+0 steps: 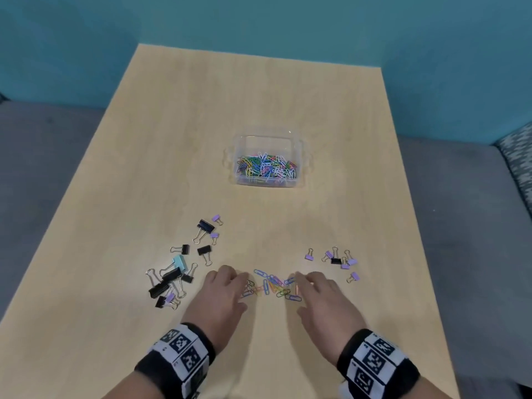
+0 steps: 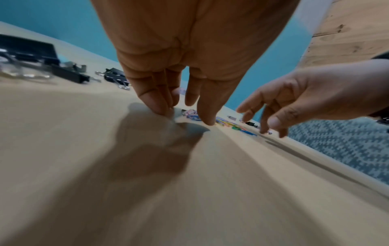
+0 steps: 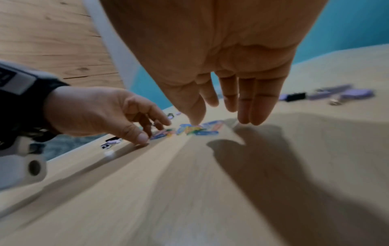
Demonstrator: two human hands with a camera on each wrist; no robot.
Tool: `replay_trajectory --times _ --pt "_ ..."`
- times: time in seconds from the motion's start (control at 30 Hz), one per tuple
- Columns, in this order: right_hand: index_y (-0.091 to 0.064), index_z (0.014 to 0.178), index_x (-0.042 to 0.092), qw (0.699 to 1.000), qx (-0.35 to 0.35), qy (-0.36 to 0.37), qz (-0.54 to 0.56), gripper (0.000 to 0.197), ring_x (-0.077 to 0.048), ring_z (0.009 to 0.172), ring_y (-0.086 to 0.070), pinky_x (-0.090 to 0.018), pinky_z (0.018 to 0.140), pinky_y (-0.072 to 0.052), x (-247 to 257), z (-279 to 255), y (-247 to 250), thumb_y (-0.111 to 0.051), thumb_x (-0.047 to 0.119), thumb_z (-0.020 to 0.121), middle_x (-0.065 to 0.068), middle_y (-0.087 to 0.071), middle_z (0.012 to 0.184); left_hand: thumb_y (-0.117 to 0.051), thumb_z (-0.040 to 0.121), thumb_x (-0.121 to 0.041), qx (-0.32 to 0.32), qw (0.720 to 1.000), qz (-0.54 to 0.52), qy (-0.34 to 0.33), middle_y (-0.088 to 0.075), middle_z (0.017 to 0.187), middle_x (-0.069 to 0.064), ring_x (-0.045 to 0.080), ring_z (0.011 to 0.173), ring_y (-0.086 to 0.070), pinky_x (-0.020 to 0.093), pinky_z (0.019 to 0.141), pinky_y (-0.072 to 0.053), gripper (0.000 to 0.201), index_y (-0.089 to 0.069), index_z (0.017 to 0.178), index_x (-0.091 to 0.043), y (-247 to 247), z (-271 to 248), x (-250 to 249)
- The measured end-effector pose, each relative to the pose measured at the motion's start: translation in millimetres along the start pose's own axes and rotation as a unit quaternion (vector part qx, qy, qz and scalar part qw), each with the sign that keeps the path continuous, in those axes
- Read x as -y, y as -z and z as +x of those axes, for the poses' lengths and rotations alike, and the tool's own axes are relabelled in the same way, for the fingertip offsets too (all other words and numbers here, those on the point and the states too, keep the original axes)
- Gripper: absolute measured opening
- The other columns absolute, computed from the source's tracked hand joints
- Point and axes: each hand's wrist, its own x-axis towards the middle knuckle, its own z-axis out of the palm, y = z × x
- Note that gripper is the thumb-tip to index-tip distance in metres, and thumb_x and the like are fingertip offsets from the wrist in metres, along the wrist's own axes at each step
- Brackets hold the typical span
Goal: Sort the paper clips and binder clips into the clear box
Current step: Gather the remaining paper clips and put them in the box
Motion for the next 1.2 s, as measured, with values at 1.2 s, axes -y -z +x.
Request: replay_trajectory --times 1.2 --pt "-0.047 0.091 0.016 0.998 0.052 -0.007 -0.016 0.016 -0.023 0.081 -0.048 -0.032 0.066 -0.04 25 74 15 -0.045 0.003 0.082 -0.003 -0.046 0.094 -0.048 0.085 -0.008 0.03 0.997 0.054 0.042 -0.04 0.083 -0.003 0.016 0.074 -0.039 0.026 0.063 -0.03 0.019 -0.038 0.081 -0.023 3 57 -30"
